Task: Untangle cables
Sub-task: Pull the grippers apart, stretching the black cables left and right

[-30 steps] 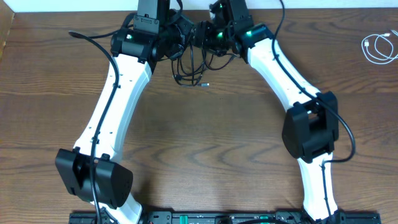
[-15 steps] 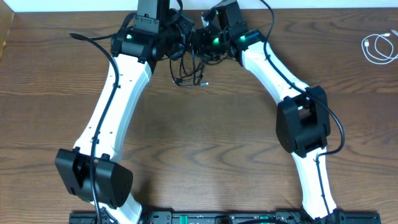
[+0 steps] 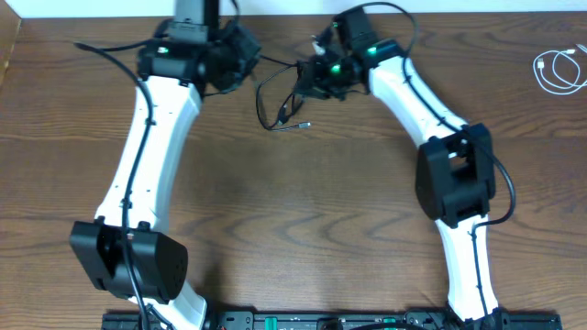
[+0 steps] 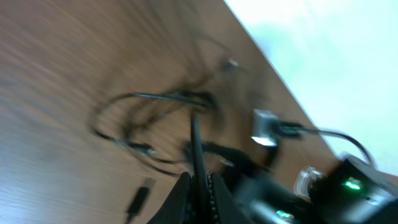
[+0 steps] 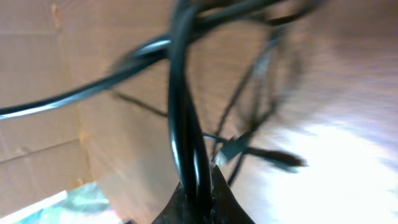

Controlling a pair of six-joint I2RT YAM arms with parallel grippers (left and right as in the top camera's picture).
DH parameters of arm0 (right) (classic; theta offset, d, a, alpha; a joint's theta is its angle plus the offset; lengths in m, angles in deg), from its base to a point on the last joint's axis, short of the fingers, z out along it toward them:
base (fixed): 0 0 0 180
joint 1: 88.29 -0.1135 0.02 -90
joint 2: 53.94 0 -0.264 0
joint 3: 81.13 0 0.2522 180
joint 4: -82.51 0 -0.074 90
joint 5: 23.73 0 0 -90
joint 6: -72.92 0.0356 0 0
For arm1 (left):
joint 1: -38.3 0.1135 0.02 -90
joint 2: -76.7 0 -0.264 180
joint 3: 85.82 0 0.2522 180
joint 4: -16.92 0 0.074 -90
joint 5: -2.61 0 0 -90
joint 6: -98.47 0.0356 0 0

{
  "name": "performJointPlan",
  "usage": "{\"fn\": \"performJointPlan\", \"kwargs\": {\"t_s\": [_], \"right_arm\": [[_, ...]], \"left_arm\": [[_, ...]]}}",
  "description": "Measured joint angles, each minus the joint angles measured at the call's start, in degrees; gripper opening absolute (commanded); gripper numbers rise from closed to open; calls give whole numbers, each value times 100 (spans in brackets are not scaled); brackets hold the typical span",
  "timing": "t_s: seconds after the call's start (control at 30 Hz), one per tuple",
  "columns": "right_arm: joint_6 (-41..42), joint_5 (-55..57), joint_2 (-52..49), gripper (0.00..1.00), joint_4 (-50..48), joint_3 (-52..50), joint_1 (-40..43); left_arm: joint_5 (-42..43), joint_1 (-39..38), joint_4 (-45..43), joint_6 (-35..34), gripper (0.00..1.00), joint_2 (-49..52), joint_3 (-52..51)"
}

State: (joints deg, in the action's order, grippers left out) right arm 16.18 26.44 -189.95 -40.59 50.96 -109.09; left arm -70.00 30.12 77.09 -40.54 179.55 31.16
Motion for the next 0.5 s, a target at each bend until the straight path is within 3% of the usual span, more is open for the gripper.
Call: {"fn": "performJointPlan", "kwargs": {"t_s": [0.27, 0.5], "right_arm": [[-1005, 739, 518, 1, 999, -9, 938], [-1351, 1897, 787, 1, 1912, 0, 1790]], "left_arm": [[-79, 695, 520, 1759, 8, 0, 0], [-101, 927, 525, 2365, 8, 0, 0]]}}
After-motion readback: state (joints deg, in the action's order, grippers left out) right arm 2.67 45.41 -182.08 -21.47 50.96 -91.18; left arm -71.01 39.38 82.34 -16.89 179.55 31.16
